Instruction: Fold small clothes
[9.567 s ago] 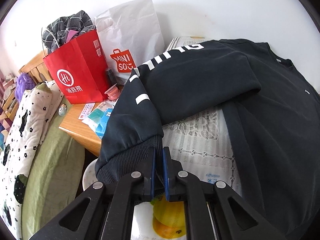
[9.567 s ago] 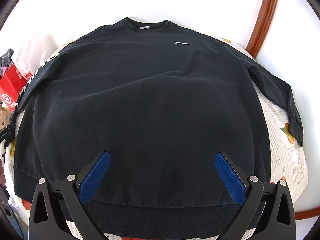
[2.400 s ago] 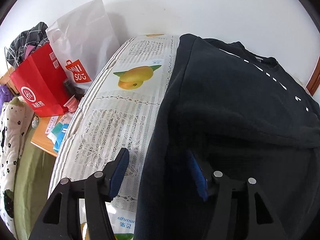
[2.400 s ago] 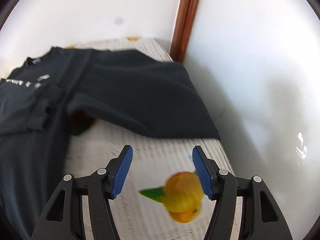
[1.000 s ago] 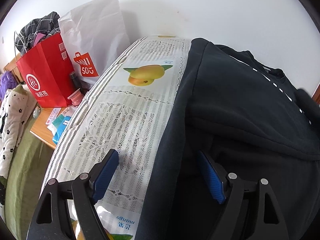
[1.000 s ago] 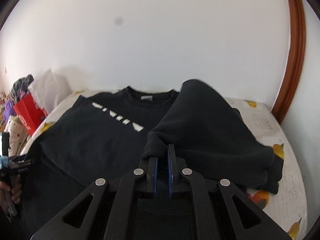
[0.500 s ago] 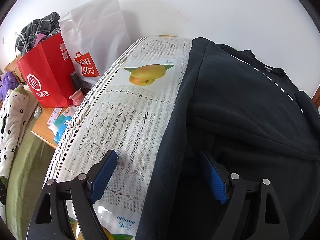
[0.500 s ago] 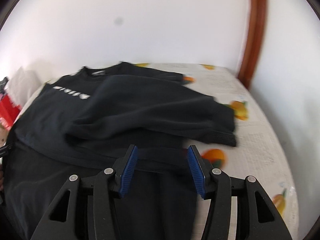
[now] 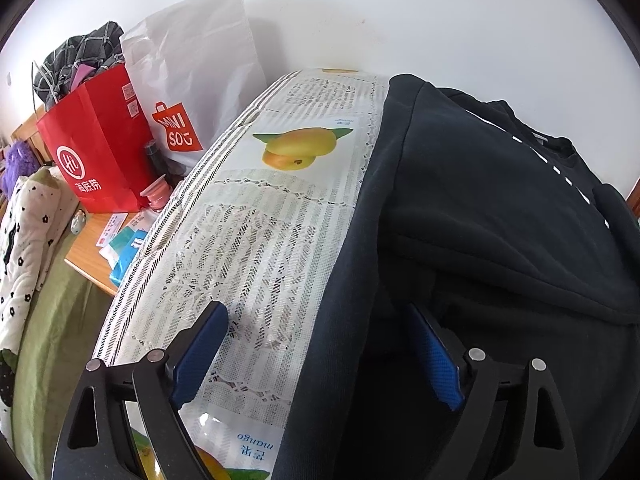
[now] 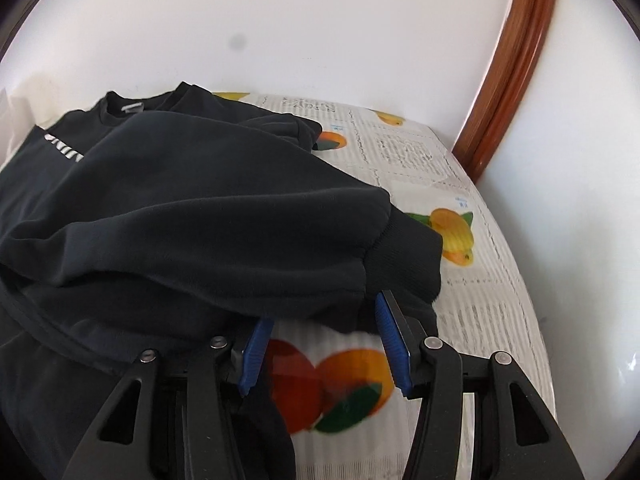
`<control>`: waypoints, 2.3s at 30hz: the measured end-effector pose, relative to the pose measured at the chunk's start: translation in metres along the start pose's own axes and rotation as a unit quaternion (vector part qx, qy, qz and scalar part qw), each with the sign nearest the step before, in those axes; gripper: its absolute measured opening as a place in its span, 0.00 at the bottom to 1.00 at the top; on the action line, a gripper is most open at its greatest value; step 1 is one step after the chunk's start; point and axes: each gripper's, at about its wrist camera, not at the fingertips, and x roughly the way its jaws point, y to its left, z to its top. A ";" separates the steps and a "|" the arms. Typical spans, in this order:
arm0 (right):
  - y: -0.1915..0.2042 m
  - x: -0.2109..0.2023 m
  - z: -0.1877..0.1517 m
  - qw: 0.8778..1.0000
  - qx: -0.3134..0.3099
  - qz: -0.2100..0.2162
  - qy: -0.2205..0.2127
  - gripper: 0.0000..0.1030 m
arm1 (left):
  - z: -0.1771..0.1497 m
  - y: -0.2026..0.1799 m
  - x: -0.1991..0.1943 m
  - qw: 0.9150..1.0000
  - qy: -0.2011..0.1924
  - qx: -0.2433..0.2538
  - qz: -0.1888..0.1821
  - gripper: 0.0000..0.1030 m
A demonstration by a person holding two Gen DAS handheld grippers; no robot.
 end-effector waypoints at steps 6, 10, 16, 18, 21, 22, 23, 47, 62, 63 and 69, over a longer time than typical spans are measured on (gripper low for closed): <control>0.005 -0.035 0.018 0.999 0.009 -0.017 -0.041 0.07 | -0.008 0.016 -0.018 0.999 0.013 0.004 -0.050 0.78; 0.027 -0.085 0.037 0.996 0.007 -0.012 -0.090 0.07 | -0.028 0.016 -0.031 0.998 0.021 0.037 -0.053 0.78; 0.098 -0.143 0.065 0.991 -0.020 0.022 -0.132 0.07 | -0.052 0.010 -0.052 0.995 0.005 0.095 -0.037 0.78; 0.123 -0.155 0.073 0.989 -0.031 0.033 -0.140 0.07 | -0.057 0.014 -0.058 0.994 0.001 0.101 -0.045 0.78; 0.165 -0.165 0.087 0.987 -0.056 0.047 -0.140 0.07 | -0.062 0.020 -0.064 0.993 -0.011 0.107 -0.052 0.78; 0.180 -0.167 0.091 0.987 -0.065 0.047 -0.141 0.07 | -0.063 0.023 -0.065 0.992 -0.015 0.109 -0.054 0.78; 0.191 -0.167 0.094 0.986 -0.071 0.046 -0.142 0.07 | -0.065 0.025 -0.065 0.992 -0.017 0.109 -0.056 0.79; 0.275 -0.104 0.064 0.987 -0.134 0.090 -0.018 0.66 | -0.076 0.038 -0.056 0.991 -0.015 0.097 -0.087 0.82; 0.187 -0.139 -0.006 0.994 -0.053 0.096 -0.018 0.69 | -0.076 0.036 -0.054 0.992 -0.015 0.100 -0.074 0.87; 0.181 -0.140 -0.010 0.994 -0.046 0.097 -0.015 0.69 | -0.076 0.037 -0.054 0.992 -0.014 0.099 -0.073 0.88; 0.153 -0.138 -0.042 0.995 -0.029 0.096 0.017 0.69 | -0.075 0.039 -0.052 0.993 -0.010 0.093 -0.069 0.92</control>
